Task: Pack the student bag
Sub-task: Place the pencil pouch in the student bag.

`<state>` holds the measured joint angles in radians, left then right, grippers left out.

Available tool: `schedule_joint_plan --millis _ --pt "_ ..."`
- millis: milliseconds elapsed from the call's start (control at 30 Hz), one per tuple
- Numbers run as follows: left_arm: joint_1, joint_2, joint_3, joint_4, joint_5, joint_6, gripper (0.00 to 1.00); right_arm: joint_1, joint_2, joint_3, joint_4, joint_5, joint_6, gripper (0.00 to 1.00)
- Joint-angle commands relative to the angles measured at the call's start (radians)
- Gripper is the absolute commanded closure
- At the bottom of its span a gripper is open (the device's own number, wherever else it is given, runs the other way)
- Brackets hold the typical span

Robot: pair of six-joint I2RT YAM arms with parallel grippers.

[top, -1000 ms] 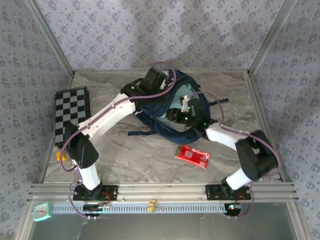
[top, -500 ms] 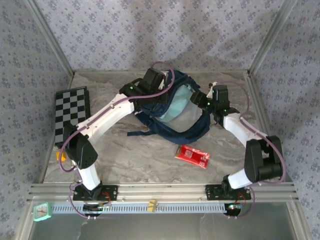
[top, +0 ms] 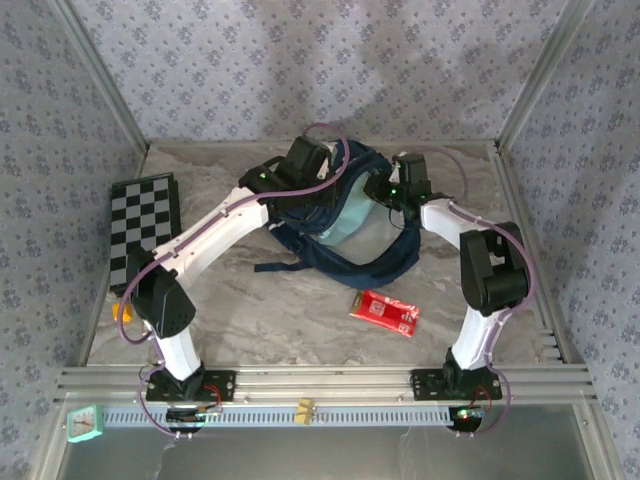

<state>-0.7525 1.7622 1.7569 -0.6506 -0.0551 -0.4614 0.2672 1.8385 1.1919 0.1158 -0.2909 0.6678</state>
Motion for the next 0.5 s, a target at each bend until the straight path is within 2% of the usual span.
schedule_joint_plan --millis 0,67,200,300,467 --pt "0.01 -0.004 0.067 0.027 0.0 0.006 1.0 0.05 0.038 0.009 0.042 0.012 0.013 0.82" --pt "0.012 -0.003 0.067 0.031 -0.002 0.01 1.0 0.073 0.041 -0.038 0.06 0.018 0.021 0.86" --pt "0.016 0.007 0.065 0.038 -0.005 0.018 1.0 0.115 0.008 -0.109 0.105 0.061 0.026 0.87" --pt "0.018 0.016 0.064 0.035 0.006 0.009 1.0 0.106 -0.028 -0.135 0.116 0.073 0.023 0.87" --pt "0.019 0.014 0.057 0.029 -0.006 0.013 1.0 0.066 -0.131 -0.139 0.053 0.044 -0.012 0.72"
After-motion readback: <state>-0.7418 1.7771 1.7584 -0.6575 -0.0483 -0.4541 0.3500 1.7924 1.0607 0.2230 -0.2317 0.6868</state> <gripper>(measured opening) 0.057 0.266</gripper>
